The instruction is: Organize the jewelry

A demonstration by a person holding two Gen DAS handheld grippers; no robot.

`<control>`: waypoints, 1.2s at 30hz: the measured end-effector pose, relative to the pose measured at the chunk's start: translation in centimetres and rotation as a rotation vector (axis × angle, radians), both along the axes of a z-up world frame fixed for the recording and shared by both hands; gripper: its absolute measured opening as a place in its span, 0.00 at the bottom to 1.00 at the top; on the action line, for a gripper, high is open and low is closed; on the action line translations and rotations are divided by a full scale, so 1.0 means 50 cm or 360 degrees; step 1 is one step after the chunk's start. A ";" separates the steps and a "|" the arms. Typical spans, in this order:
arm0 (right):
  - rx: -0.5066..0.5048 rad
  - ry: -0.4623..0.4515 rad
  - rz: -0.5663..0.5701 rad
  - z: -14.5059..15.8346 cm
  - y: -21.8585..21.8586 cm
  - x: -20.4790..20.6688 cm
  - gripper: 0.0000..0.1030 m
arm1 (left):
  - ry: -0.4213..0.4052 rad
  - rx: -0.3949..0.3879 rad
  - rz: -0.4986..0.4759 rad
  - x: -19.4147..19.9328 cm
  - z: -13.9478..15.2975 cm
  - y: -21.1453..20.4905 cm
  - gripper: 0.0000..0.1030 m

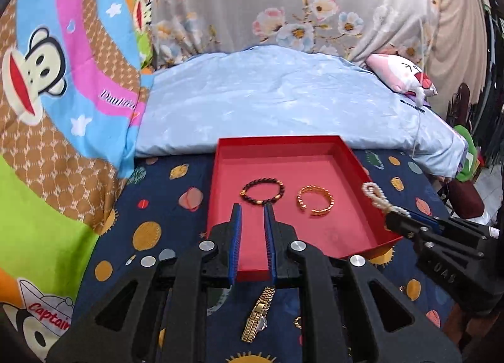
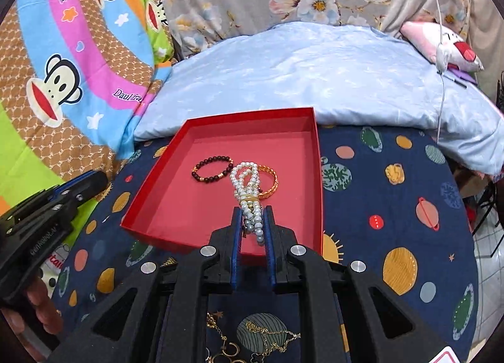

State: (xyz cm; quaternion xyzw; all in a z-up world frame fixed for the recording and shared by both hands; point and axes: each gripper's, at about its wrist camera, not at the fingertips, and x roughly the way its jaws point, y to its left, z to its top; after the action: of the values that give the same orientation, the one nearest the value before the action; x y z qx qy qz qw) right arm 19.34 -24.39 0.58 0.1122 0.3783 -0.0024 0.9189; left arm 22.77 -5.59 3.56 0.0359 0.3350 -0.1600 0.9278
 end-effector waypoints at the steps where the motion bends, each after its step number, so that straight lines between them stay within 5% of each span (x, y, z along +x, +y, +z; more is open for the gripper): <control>1: 0.0011 0.0004 0.0002 -0.004 -0.003 -0.003 0.12 | 0.0001 -0.0015 -0.0004 0.000 -0.004 0.010 0.13; 3: 0.0030 0.0021 -0.0004 -0.016 -0.008 -0.011 0.12 | 0.0048 -0.0012 -0.0027 -0.005 -0.028 0.026 0.18; 6: 0.0084 0.0049 -0.0002 -0.034 -0.014 -0.024 0.12 | 0.0136 0.0046 -0.0048 -0.015 -0.083 0.035 0.44; 9: 0.0082 0.0066 -0.0004 -0.046 -0.010 -0.035 0.12 | 0.0262 0.0102 -0.0070 -0.020 -0.147 0.025 0.44; 13: 0.0094 0.0073 -0.0003 -0.050 -0.007 -0.045 0.12 | 0.0428 0.0025 -0.0099 -0.018 -0.207 0.020 0.44; 16: 0.0102 0.0062 -0.0003 -0.046 -0.007 -0.049 0.12 | 0.0386 0.0086 -0.0101 -0.035 -0.224 0.008 0.37; 18: 0.0105 0.0057 -0.0002 -0.045 -0.006 -0.050 0.12 | 0.0366 0.0102 -0.0106 -0.046 -0.224 0.006 0.18; 20: 0.0110 0.0054 0.0003 -0.045 -0.003 -0.051 0.12 | 0.0386 0.0058 -0.0123 -0.049 -0.222 0.010 0.11; 27: 0.0101 0.0050 0.0016 -0.042 0.003 -0.053 0.12 | 0.0361 -0.0044 -0.0137 -0.069 -0.186 0.026 0.10; 36: 0.0034 0.0018 0.0031 -0.016 0.009 -0.021 0.12 | 0.0138 -0.0136 -0.0173 -0.063 -0.033 0.022 0.10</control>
State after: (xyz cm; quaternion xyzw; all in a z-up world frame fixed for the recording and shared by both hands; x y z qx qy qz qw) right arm 18.28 -23.95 -0.21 0.1183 0.3846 0.0101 0.9154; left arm 19.62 -4.47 1.93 0.0075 0.3654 -0.2258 0.9030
